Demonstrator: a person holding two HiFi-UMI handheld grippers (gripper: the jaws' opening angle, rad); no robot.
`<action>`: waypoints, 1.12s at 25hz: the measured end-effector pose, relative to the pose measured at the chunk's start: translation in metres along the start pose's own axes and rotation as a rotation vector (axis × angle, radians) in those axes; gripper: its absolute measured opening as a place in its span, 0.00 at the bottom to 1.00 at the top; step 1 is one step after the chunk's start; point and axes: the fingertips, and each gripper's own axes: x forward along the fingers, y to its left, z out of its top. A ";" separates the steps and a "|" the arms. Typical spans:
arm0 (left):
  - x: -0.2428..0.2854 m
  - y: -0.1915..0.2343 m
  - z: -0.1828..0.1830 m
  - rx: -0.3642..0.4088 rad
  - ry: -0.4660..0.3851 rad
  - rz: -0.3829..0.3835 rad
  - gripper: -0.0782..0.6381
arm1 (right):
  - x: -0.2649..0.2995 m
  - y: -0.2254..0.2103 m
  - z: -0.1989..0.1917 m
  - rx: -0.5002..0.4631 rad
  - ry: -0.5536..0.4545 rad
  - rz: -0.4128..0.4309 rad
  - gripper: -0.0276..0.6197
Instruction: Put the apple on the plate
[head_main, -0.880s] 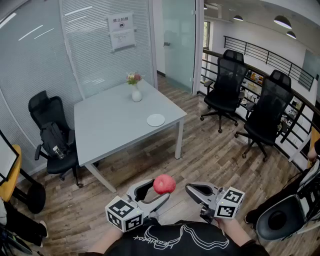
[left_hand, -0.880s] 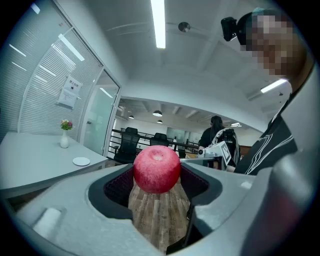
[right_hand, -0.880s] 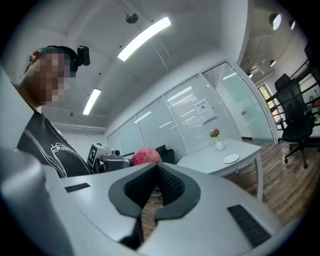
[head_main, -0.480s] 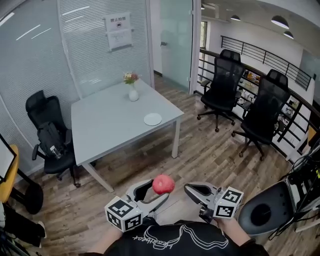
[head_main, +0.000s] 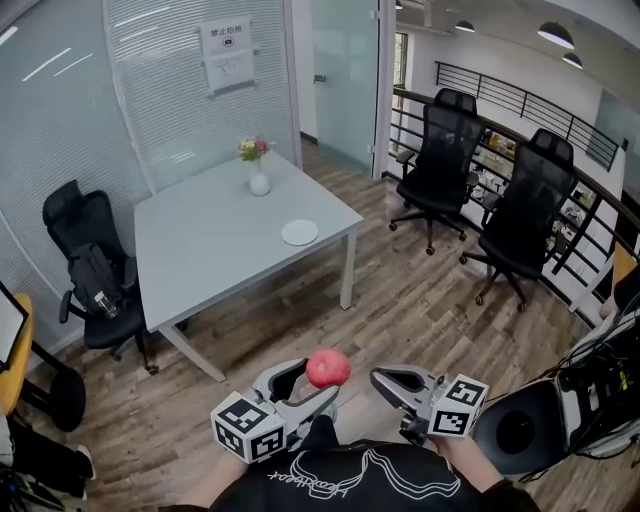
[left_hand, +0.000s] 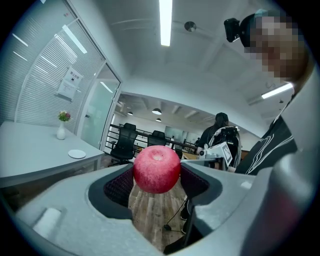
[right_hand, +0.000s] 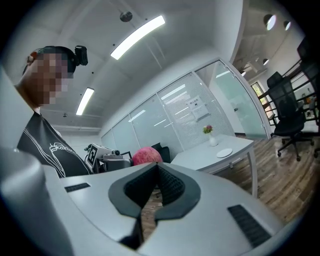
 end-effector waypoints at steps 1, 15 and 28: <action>0.003 0.003 0.001 -0.002 0.000 -0.003 0.53 | 0.001 -0.004 0.000 0.002 0.001 -0.004 0.06; 0.062 0.124 0.021 -0.026 0.032 -0.015 0.53 | 0.080 -0.113 0.019 0.080 0.017 -0.069 0.06; 0.133 0.293 0.068 -0.015 0.057 -0.007 0.53 | 0.205 -0.235 0.081 0.040 0.027 -0.098 0.06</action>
